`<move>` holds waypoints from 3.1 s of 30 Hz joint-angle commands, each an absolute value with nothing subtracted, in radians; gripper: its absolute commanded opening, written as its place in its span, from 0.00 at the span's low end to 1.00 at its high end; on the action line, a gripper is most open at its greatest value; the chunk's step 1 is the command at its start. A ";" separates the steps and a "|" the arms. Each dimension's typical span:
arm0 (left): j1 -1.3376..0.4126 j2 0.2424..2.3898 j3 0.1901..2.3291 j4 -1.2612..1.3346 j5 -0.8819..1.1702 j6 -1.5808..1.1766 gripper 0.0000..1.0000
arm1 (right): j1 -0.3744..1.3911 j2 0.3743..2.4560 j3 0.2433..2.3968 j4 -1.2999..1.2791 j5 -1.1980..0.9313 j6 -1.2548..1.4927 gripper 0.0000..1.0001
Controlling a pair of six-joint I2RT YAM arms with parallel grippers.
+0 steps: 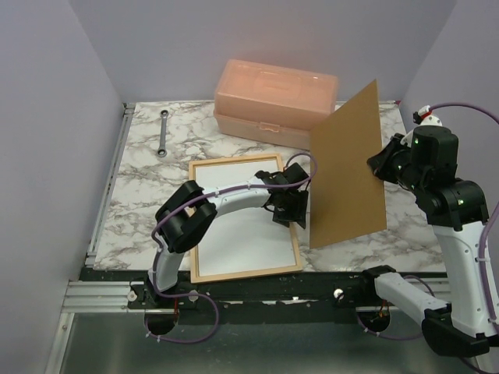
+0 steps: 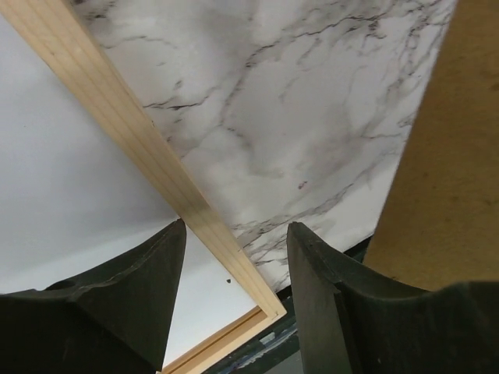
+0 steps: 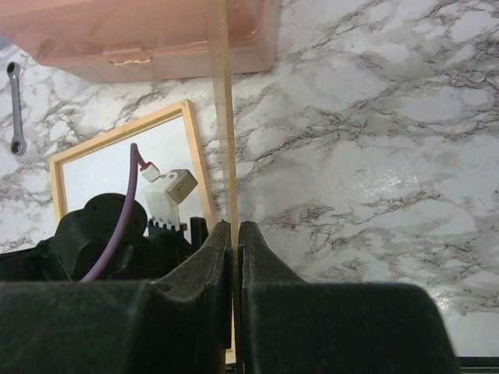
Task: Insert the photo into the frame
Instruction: Move the photo frame to the center of the board, then turn over the photo frame item on the photo frame.
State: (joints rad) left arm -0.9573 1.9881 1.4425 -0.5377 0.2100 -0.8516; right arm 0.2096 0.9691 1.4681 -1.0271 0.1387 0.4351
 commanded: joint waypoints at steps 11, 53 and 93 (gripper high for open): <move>-1.033 2.114 1.588 -0.526 0.342 -0.853 0.38 | 0.206 0.989 1.511 -1.027 0.275 0.409 0.00; -0.646 0.929 0.859 -0.526 0.097 -0.829 0.99 | 0.242 1.085 1.299 -0.760 -0.371 0.492 0.01; -0.643 0.926 0.848 -0.594 0.090 -0.848 0.99 | 0.587 1.181 1.528 -0.986 0.236 0.445 0.01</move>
